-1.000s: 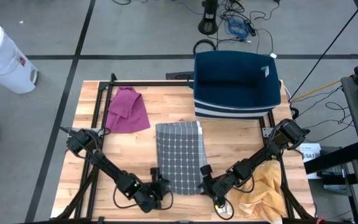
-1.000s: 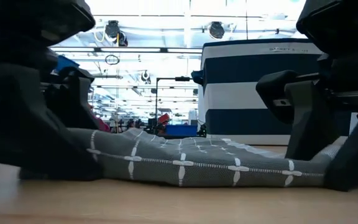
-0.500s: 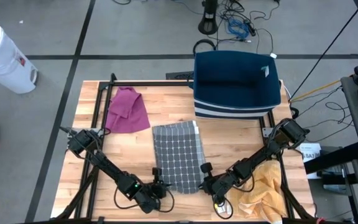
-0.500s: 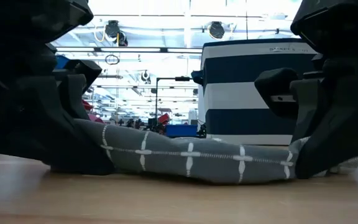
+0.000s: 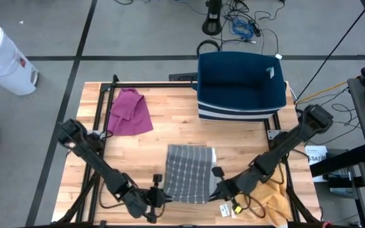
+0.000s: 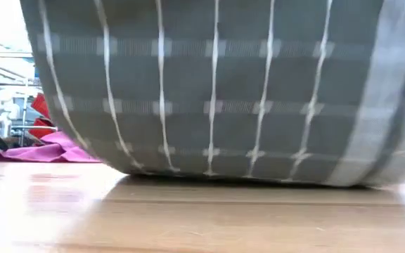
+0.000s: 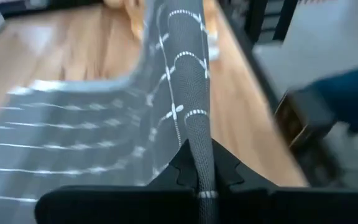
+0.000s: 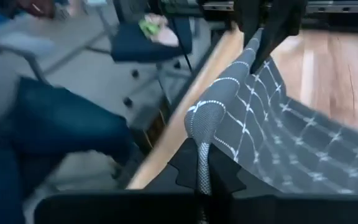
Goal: Fold towel
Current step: Fold the gray checkered towel
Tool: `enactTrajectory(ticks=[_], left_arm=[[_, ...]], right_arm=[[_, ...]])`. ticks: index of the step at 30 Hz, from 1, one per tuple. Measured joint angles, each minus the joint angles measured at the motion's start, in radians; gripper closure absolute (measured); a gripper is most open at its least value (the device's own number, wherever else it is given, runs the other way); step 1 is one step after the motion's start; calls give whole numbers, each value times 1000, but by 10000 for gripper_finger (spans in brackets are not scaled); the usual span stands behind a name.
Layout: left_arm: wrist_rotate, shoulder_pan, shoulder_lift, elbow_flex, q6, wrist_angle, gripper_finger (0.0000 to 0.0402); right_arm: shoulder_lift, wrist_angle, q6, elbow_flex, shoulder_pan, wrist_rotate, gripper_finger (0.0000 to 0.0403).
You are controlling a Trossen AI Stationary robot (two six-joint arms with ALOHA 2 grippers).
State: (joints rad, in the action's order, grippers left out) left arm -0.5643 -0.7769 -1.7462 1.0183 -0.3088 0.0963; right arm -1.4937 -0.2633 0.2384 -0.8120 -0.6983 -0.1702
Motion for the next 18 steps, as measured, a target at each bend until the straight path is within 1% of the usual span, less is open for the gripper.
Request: enactTrajectory(ticks=[3,5,8,11,13,18], left_arm=[[3,1,61,0,-5,2,396],[7,16,80,0,-6,6,397],[41,61,79,-1,-24,-22,397],[92,126,71,-2,-92,-84,397],[94,161,68,-3,-123,-140,397],[99,218,70,-3,-101,-154,397]], right_arm=[[44,6,18,0,-1,21,403],[58,25,18,-1,2,19,403],[62,107,14,0,26,3,403],[44,174,29,0,67,5,403],[30,209,39,1,91,1,403],[10,243,47,2,123,-9,403]])
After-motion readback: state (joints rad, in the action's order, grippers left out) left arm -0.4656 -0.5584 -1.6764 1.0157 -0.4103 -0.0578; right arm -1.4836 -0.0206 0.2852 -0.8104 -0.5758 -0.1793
